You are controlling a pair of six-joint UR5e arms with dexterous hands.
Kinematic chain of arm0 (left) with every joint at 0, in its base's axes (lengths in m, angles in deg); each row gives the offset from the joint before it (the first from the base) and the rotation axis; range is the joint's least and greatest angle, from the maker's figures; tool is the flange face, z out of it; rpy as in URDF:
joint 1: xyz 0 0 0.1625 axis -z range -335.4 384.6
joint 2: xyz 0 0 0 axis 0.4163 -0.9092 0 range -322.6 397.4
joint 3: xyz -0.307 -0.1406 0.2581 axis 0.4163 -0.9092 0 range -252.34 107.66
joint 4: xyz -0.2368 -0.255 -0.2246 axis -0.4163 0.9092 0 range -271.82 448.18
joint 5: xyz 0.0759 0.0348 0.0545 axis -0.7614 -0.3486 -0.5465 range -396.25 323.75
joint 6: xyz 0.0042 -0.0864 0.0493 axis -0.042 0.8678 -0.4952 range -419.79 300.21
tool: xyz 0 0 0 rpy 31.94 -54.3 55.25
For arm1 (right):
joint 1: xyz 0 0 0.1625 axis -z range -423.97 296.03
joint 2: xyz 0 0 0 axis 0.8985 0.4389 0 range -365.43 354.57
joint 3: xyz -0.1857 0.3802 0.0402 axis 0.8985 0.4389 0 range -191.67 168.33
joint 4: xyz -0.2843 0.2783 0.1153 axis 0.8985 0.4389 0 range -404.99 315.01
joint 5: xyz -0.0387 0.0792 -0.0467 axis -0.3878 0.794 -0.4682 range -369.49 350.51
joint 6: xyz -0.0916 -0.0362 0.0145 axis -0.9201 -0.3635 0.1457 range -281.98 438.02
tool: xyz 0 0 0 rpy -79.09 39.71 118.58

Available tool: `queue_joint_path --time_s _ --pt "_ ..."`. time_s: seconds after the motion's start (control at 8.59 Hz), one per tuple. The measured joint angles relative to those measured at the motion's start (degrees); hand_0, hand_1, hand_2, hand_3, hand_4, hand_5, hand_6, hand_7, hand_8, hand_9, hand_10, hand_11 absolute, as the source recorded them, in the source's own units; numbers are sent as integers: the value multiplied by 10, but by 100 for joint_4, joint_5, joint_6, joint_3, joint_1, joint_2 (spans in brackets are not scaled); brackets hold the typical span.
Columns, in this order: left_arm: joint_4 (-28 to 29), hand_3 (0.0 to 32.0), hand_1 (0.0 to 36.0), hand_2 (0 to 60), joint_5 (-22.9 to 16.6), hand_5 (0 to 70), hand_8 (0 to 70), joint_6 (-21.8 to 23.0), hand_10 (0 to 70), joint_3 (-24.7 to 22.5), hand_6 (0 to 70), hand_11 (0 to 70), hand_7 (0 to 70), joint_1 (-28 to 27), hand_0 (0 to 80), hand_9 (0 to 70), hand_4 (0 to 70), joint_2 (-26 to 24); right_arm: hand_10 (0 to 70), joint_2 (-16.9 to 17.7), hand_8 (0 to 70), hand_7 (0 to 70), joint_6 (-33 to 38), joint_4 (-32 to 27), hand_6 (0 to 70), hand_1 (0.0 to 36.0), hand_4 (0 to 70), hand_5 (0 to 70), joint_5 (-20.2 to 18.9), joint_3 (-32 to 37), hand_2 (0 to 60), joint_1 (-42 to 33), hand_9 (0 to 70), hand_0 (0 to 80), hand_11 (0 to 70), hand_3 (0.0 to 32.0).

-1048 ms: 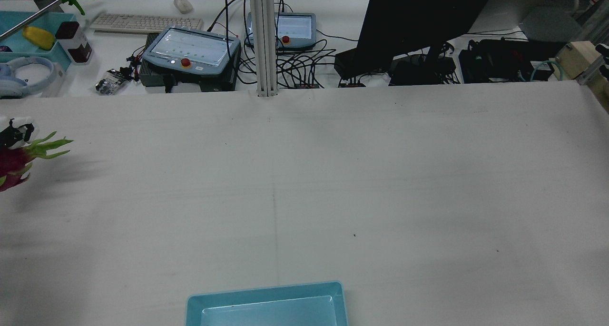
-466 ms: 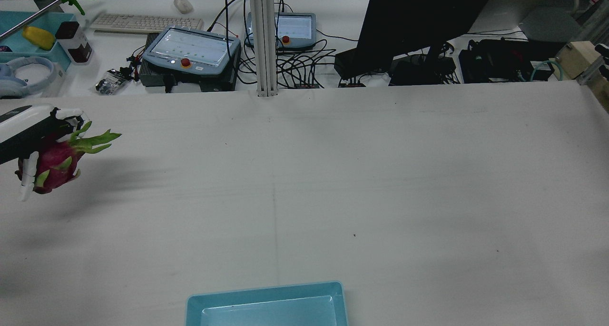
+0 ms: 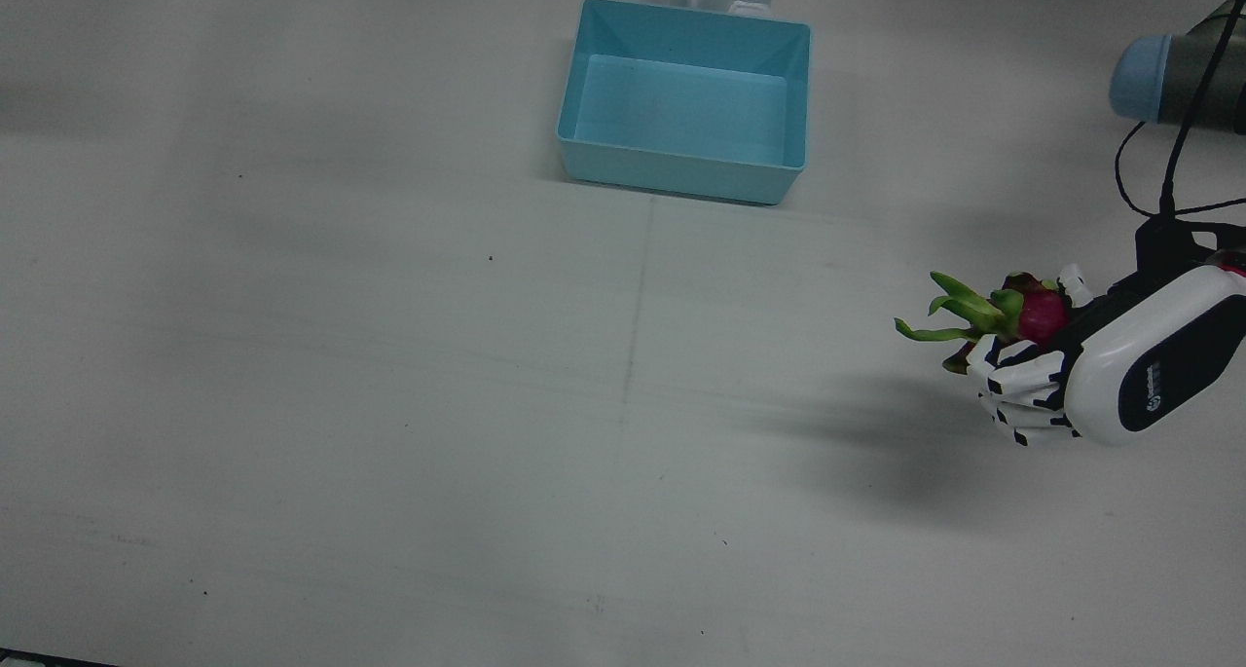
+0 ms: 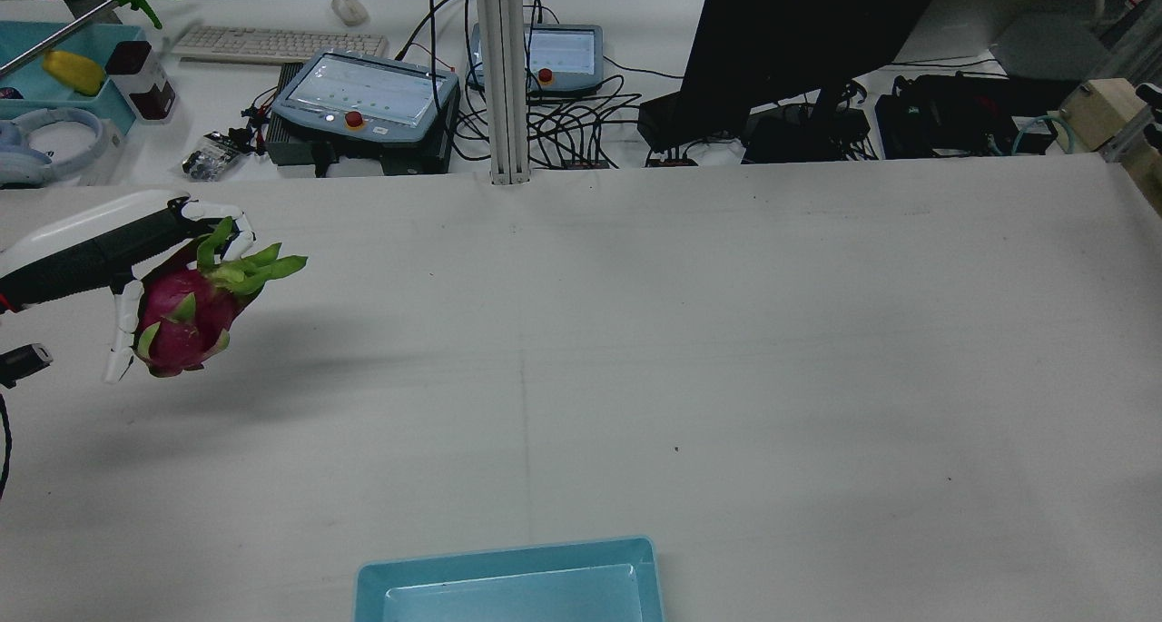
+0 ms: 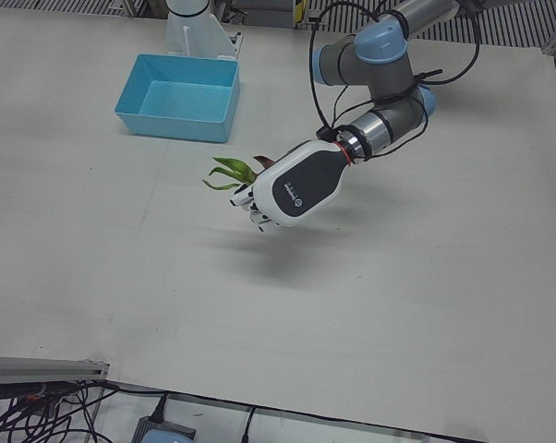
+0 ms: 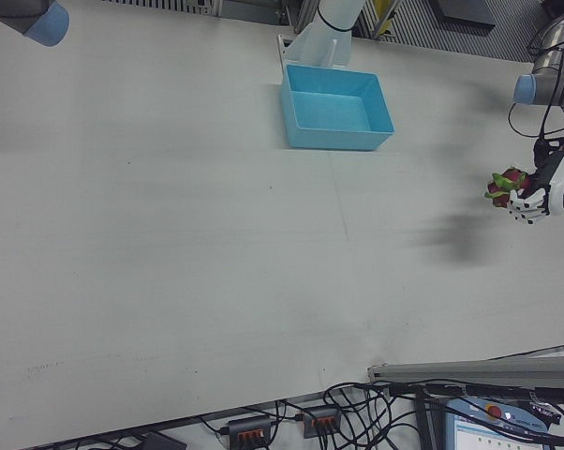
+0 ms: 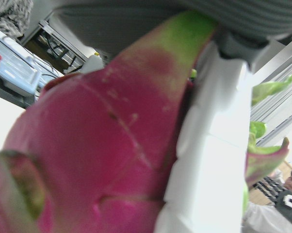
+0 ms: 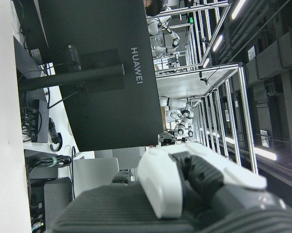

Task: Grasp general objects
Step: 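Lift the dragon fruit and carry it toward the blue tray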

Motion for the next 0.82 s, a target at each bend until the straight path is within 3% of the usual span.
queue_joint_path --time_s 0.35,0.82 --pt "692 0 360 600 -221 700 700 839 700 -165 700 700 700 -742 800 700 227 -71 0 3 0 0 0 3 0 0 0 0 0 0 0 -7 0 0 0 0" --pt "74 0 360 600 -181 700 700 1009 700 -432 700 700 700 -2093 800 700 249 -1138 0 -2 0 0 0 9 0 0 0 0 0 0 0 -4 0 0 0 0"
